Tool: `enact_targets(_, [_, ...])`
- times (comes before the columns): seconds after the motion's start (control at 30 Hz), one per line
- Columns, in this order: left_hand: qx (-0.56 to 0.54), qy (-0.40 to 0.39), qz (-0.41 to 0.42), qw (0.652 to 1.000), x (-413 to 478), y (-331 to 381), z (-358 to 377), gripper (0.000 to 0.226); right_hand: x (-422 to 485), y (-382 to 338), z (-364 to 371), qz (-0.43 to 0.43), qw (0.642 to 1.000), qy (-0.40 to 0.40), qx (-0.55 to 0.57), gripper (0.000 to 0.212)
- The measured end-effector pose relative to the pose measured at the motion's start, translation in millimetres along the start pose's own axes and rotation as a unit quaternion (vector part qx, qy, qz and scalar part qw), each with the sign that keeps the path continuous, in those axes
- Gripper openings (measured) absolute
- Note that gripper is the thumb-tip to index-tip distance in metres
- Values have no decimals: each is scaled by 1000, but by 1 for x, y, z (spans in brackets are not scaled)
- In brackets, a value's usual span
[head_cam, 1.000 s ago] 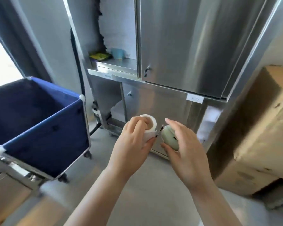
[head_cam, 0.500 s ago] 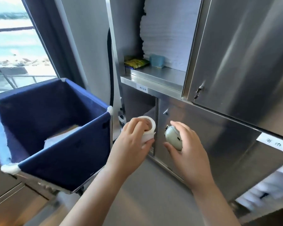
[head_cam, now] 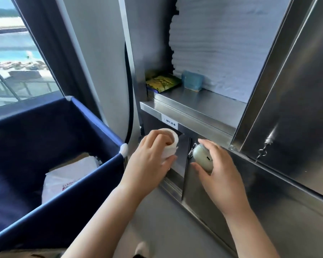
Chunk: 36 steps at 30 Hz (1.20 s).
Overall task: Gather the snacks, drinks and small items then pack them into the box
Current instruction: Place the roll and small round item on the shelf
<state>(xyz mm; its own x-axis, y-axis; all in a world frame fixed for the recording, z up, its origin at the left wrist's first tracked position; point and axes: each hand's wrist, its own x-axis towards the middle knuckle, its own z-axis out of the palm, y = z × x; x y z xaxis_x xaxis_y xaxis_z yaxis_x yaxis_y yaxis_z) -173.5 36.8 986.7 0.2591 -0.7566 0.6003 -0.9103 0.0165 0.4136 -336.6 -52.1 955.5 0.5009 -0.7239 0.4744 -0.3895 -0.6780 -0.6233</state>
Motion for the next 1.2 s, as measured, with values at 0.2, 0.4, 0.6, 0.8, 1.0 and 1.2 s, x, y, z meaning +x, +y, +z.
enact_targets(0.2, [-33, -22, 19, 999, 73, -48, 58, 37, 50, 41, 20, 29, 998, 16, -50, 55])
enact_targets(0.4, [-106, -36, 101, 989, 194, -88, 141, 37, 136, 92, 36, 73, 984, 65, -148, 53])
enact_targets(0.6, [-144, -70, 148, 976, 308, -123, 210, 38, 227, 135, 50, 150, 959, 97, -218, 53])
enact_targets(0.8, [-175, -108, 199, 958, 363, -145, 276, 38, 265, 176, 71, 223, 940, 107, -235, 51])
enact_targets(1.0, [-137, -86, 251, 954, 368, -161, 305, 29, 271, 199, 83, 258, 931, 68, -249, 50])
enact_targets(1.2, [-119, -75, 242, 960, 383, -162, 315, 31, 278, 209, 81, 231, 942, 54, -238, 47])
